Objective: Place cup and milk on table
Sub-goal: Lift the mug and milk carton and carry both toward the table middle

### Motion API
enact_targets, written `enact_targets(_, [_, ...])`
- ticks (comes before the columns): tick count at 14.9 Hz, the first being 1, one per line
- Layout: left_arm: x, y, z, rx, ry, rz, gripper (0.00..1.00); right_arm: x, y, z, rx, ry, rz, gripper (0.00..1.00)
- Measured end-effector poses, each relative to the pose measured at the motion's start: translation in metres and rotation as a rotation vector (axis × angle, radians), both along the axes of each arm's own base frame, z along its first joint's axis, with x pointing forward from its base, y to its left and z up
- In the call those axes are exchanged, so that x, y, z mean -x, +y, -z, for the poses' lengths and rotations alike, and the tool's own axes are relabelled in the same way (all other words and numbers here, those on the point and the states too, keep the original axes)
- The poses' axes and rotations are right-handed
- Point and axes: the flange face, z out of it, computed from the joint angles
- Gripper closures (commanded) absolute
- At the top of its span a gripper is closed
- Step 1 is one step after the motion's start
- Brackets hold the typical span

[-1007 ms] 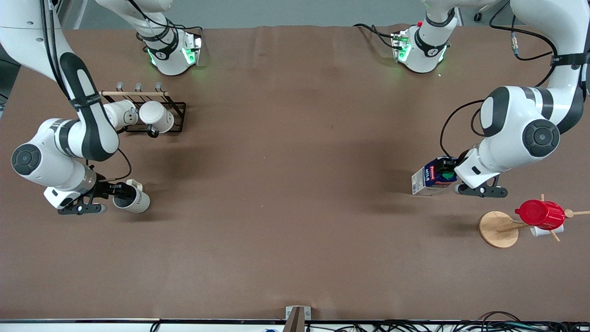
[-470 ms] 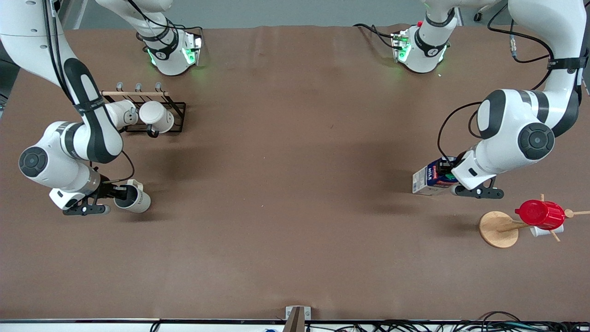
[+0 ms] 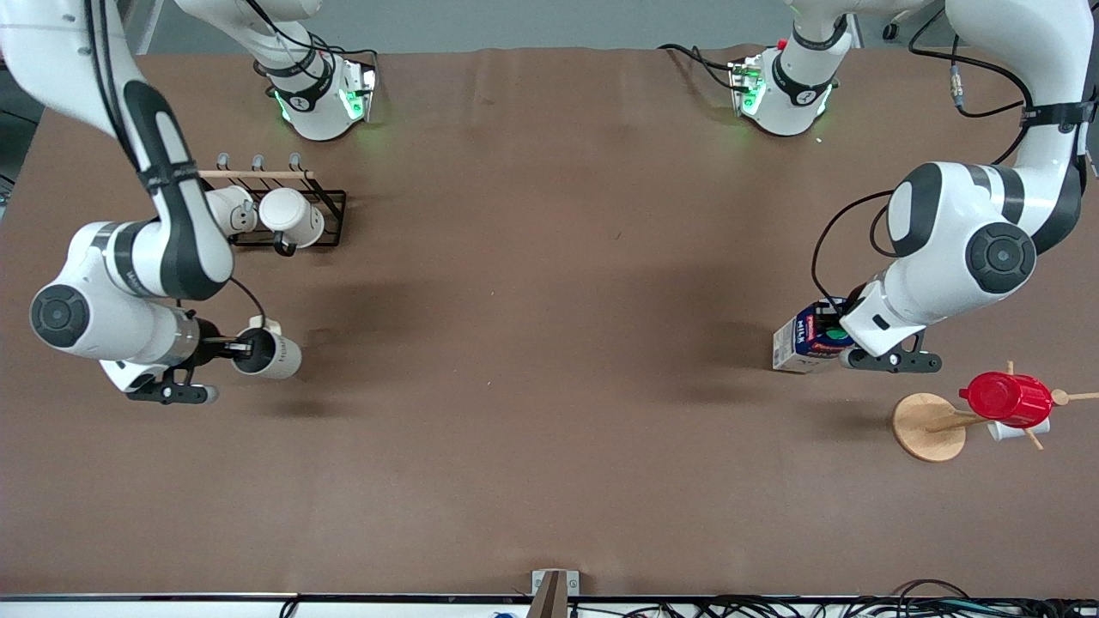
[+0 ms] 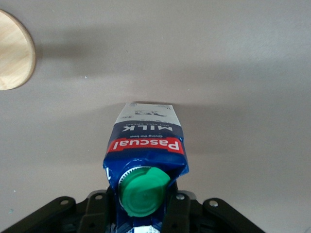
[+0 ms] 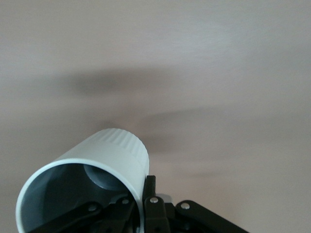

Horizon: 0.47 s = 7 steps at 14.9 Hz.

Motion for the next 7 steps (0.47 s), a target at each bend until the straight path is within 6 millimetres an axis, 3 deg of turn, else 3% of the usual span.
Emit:
enact_targets(3, [-0.005,-0.019,-0.026,-0.005,0.001,-0.023,0.62,0.015,0.105,-0.024,0.033,-0.018,0.106,1.0])
enact_targets(7, [-0.002,-0.076,-0.052,-0.012,-0.021,-0.087,0.62,0.04,0.225,-0.04,0.042,-0.071,0.191,1.0])
